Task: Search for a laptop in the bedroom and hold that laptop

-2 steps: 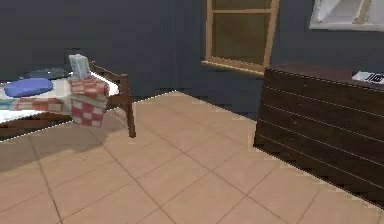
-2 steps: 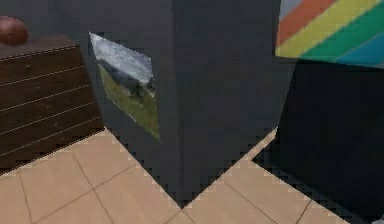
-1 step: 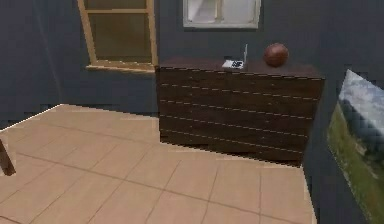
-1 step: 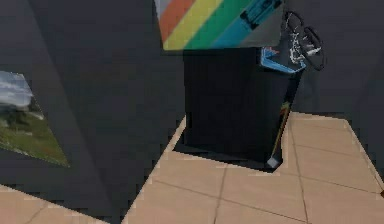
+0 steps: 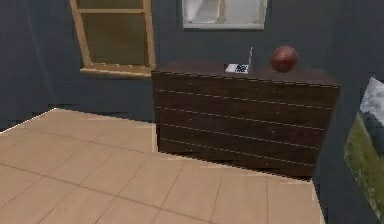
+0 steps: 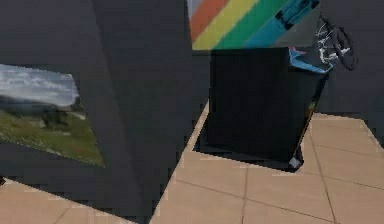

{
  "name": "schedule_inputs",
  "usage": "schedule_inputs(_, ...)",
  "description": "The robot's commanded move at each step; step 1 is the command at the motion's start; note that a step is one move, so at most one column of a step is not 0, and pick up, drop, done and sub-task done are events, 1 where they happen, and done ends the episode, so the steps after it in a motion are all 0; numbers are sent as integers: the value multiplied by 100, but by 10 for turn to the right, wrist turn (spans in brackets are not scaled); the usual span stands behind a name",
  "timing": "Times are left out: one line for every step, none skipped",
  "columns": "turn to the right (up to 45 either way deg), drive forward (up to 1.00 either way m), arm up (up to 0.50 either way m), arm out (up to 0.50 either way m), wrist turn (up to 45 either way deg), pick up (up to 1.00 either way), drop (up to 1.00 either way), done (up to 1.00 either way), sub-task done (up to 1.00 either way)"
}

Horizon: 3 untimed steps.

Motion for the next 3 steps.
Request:
schedule_inputs(150, 0, 0, 0, 0, 0, 0, 0, 0)
schedule_inputs(0, 100, 0, 0, 0, 0, 0, 0, 0)
schedule_inputs(210, 0, 0, 0, 0, 0, 0, 0, 0)
